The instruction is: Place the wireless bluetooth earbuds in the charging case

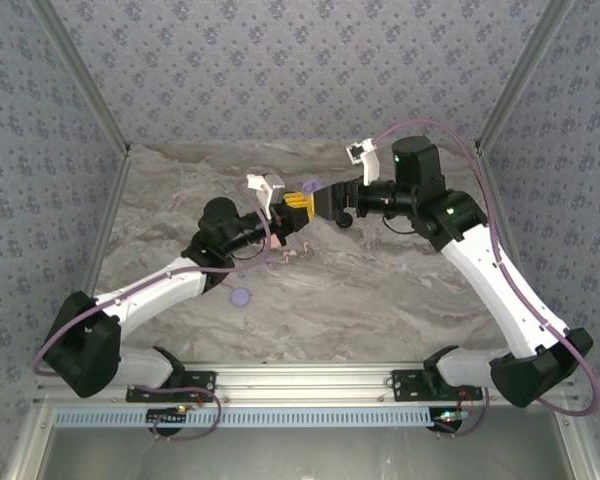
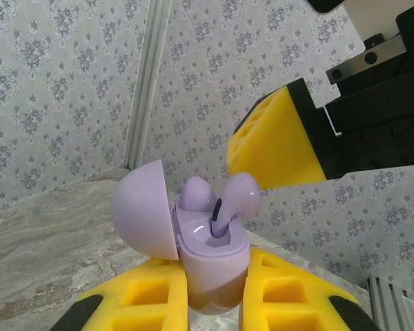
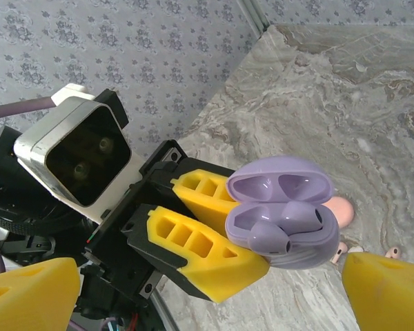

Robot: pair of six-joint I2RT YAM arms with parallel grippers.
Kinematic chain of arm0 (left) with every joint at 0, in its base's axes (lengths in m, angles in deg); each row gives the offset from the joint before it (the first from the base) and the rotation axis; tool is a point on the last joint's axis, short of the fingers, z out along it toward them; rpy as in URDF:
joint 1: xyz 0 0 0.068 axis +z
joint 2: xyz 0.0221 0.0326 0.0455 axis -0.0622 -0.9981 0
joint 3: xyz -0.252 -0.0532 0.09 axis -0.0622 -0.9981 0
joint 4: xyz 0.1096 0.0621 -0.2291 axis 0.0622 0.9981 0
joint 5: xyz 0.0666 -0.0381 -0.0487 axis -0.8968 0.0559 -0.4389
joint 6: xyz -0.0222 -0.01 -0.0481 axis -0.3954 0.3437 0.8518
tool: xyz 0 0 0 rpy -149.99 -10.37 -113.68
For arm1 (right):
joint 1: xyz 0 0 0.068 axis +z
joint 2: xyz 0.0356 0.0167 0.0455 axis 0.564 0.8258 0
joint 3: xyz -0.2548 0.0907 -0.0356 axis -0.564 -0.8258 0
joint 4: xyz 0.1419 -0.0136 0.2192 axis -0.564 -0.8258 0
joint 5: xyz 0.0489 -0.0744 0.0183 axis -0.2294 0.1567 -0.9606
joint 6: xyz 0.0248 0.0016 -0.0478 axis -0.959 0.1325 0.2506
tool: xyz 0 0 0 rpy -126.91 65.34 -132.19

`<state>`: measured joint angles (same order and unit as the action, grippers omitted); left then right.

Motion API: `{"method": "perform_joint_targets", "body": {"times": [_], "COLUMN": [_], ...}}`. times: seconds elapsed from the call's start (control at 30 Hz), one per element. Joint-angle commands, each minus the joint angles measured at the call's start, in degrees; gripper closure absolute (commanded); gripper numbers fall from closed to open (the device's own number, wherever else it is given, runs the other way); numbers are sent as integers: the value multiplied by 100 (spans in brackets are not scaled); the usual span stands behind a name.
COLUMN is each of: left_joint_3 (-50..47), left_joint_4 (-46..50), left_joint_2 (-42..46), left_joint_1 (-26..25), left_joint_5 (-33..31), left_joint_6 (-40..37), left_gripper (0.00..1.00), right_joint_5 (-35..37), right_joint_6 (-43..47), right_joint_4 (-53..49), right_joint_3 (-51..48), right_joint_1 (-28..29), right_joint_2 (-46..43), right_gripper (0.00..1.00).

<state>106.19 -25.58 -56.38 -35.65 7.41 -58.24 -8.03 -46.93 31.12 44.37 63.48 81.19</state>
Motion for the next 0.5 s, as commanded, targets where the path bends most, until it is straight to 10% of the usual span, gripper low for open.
{"method": "perform_joint_targets", "body": {"times": [0.0,0.47], "left_joint_3": [154,149], "left_joint_4": [-217,-173], "left_joint_2": [29,61], "left_joint_1": [19,14], "left_joint_5": [101,91], "left_joint_6": [40,41], "left_gripper": [100,100], "right_joint_5": [36,18], "right_joint_6": [131,191], "right_joint_4": [-99,-154], "right_joint_3": [245,311], "right_joint_1": [98,253], "right_joint_2": [42,152], "right_gripper": [0,1]}}
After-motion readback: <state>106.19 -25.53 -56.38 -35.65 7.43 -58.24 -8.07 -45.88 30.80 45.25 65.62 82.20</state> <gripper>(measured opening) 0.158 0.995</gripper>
